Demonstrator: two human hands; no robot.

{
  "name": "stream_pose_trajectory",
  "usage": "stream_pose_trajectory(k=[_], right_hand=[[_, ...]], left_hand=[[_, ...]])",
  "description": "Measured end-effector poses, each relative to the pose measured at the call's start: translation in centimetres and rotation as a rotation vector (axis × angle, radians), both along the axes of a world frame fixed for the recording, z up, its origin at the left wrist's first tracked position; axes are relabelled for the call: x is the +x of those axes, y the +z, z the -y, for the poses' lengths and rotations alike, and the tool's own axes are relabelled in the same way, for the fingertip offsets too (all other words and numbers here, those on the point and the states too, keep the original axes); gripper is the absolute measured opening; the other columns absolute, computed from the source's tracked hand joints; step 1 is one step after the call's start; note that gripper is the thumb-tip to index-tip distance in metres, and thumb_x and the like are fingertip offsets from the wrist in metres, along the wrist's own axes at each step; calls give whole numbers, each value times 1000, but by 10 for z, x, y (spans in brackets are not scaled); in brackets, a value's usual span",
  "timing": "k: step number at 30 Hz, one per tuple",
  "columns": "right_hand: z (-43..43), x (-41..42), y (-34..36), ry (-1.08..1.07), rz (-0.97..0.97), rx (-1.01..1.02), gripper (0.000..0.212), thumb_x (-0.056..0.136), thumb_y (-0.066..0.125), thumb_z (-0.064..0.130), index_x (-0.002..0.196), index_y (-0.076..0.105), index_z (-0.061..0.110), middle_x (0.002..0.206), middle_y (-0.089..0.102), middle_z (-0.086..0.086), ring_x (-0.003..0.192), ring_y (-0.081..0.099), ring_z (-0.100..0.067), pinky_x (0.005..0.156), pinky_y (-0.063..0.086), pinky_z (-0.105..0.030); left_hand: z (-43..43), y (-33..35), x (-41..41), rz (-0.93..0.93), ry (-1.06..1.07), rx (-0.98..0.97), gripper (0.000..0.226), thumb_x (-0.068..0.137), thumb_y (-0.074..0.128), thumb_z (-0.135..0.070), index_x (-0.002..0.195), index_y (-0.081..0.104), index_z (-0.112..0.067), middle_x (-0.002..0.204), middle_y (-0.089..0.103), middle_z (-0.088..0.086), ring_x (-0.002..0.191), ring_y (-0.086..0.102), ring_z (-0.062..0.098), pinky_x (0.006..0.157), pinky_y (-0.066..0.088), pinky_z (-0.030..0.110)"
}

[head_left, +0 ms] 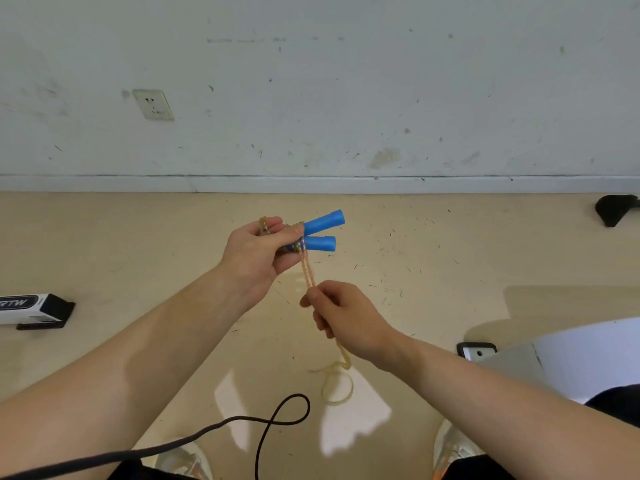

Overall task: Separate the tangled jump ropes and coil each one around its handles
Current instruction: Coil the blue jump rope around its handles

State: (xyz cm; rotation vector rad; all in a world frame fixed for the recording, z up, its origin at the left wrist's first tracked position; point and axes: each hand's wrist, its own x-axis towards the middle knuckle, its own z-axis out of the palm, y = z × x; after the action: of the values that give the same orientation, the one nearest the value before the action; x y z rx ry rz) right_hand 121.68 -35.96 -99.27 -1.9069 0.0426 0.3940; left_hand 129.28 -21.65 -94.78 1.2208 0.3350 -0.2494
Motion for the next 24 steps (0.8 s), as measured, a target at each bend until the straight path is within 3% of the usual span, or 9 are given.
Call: stream_pose_trajectory(k=[4, 9, 12, 16, 19, 21, 24], right_hand=[[15, 11, -5, 75, -25, -86, 34, 104, 44, 35, 79, 63, 21, 66, 47, 6, 63, 46, -14, 69, 49, -37], [38, 30, 8, 133, -34, -206, 27, 101, 48, 25, 79, 61, 18, 68, 52, 4, 66, 42, -14, 65, 39, -29], [48, 39, 15, 111, -80, -144, 15, 96, 51, 11, 86, 63, 15, 73, 56, -2, 70, 44, -11, 63, 36, -23], [58, 47, 27, 103, -150, 4, 17, 87, 57, 11, 72, 60, 18, 62, 49, 12, 59, 35, -11, 57, 31, -25], [59, 47, 35, 76, -197, 135, 11, 74, 55, 20, 75, 64, 13, 77, 47, -5, 56, 28, -12, 52, 28, -25], [58, 47, 38, 73, -177, 133, 16, 83, 55, 17, 77, 69, 10, 76, 44, -7, 56, 27, -13, 50, 27, -25], [54, 42, 42, 49, -101, 91, 22, 93, 54, 9, 88, 74, 6, 62, 45, 6, 50, 32, -11, 47, 29, -23]], left_hand=[[-4, 8, -3, -3, -195, -75, 33, 82, 72, -1, 111, 57, -4, 92, 55, 5, 79, 69, 20, 66, 60, 29], [-10, 13, -3, 69, -397, 113, 38, 79, 74, 3, 113, 61, -7, 87, 57, -2, 74, 67, 18, 68, 60, 32], [-13, 14, -4, 106, -492, 241, 38, 80, 74, 7, 114, 62, -5, 95, 57, 1, 80, 67, 20, 70, 61, 34], [-12, 15, -7, 215, -635, 466, 40, 79, 76, 9, 112, 61, -7, 101, 57, 4, 73, 67, 15, 69, 61, 32], [-10, 13, -9, 320, -679, 639, 41, 81, 77, 3, 113, 59, -14, 105, 56, 3, 68, 64, 8, 69, 61, 29], [-9, 8, -12, 343, -673, 677, 41, 84, 75, -2, 117, 55, -17, 106, 53, 1, 72, 63, 9, 72, 63, 36], [-7, 1, -15, 393, -630, 726, 39, 90, 70, -8, 120, 47, -19, 107, 48, -1, 82, 61, 16, 76, 62, 43]])
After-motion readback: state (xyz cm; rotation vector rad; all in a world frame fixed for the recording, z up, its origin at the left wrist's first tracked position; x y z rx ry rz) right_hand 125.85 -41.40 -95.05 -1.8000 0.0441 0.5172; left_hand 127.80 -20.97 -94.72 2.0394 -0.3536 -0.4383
